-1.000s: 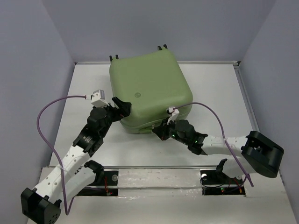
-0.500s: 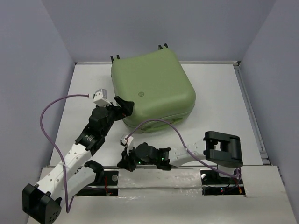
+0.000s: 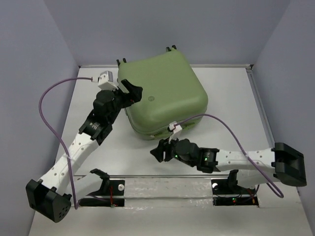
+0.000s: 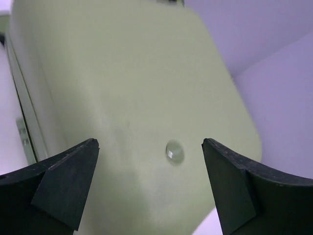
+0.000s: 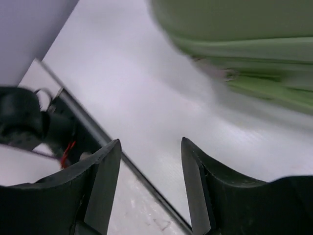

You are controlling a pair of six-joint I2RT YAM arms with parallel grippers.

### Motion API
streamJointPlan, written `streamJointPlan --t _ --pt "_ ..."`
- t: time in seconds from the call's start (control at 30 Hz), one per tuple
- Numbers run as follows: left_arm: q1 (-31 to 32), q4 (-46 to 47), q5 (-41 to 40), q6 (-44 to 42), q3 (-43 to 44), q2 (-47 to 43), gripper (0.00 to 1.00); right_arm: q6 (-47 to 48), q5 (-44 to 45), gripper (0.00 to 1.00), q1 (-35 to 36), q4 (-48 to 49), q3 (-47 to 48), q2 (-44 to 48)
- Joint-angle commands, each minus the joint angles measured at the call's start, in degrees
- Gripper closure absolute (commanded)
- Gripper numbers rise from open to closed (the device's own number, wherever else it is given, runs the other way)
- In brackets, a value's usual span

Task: Pack the luggage

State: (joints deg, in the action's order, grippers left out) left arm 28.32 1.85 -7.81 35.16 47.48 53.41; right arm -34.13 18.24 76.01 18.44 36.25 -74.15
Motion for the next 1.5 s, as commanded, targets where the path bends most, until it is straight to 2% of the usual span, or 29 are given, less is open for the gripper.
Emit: streamJointPlan --t 0.0,0.03,0.07,0.1,0.2,0.33,0.5,0.9,0.93,1.07,1.17,1.2,1.23,1.33,1.37,1.47 --pt "-4.93 0.44 0.95 -3.6 12.34 7.49 0.01 -10.32 13.3 0.38 -3.59 -17.63 -1.97 7.69" --pt "-6.15 0.53 0.96 -3.6 13.24 8.2 0.01 -14.08 16.01 0.29 -4.37 -19.73 -2.32 8.75" --pt "-6.43 0.61 0.61 -3.69 13.68 8.73 0.01 -16.21 17.17 0.25 -5.25 -24.54 -2.58 9.98" --pt "-6.78 0.88 0.35 -3.34 14.12 8.73 0.01 -19.97 18.14 0.22 -5.95 -26.24 -2.5 10.42" --pt "-7.05 1.67 -0.45 -3.08 14.65 8.9 0.01 -23.42 19.38 0.18 -9.11 -27.14 -2.94 10.69" --pt "-7.13 -0.26 1.04 -3.95 17.02 10.49 0.01 -28.88 21.65 0.18 -13.15 -27.4 -3.55 11.22" --pt "-7.22 0.08 2.01 -4.39 15.54 9.79 0.01 -34.06 25.52 0.2 -16.41 -27.14 -3.55 10.96" --pt "-7.22 0.35 2.72 -4.22 15.27 9.08 0.01 -47.43 27.64 0.33 -20.2 -19.59 -3.11 0.77" --pt "-7.13 0.35 2.89 -4.13 15.18 9.08 0.01 -48.91 27.64 0.37 -20.2 -19.14 -3.03 -1.41" --pt "-7.13 0.35 2.54 -4.31 14.13 8.12 0.01 -49.89 26.32 0.41 -20.72 -16.5 -2.07 -6.86" --pt "-7.22 0.26 2.1 -4.4 13.25 7.33 0.01 -50.25 23.09 0.51 -22.12 -16.07 -1.97 -11.0" --pt "-7.13 0.26 1.93 -4.31 12.81 7.15 0.01 -50.07 22.46 0.61 -22.13 -15.8 -2.15 -11.89" --pt "-7.22 0.26 1.4 -4.31 12.63 6.98 0.01 -49.37 20.97 0.77 -22.65 -15.63 -2.67 -13.11" --pt "-7.22 0.17 1.22 -4.22 12.11 6.8 0.01 -48.05 19.56 0.8 -22.66 -14.31 -4.16 -13.65" --pt "-7.22 -0.26 1.05 -4.31 12.02 6.71 0.01 -45.26 18.51 0.9 -23.27 -13.61 -4.78 -13.39" --pt "-7.22 -1.76 -0.53 -5.27 11.93 5.83 0.01 -35.51 15.96 0.93 -24.67 -11.41 -7.76 -9.1"
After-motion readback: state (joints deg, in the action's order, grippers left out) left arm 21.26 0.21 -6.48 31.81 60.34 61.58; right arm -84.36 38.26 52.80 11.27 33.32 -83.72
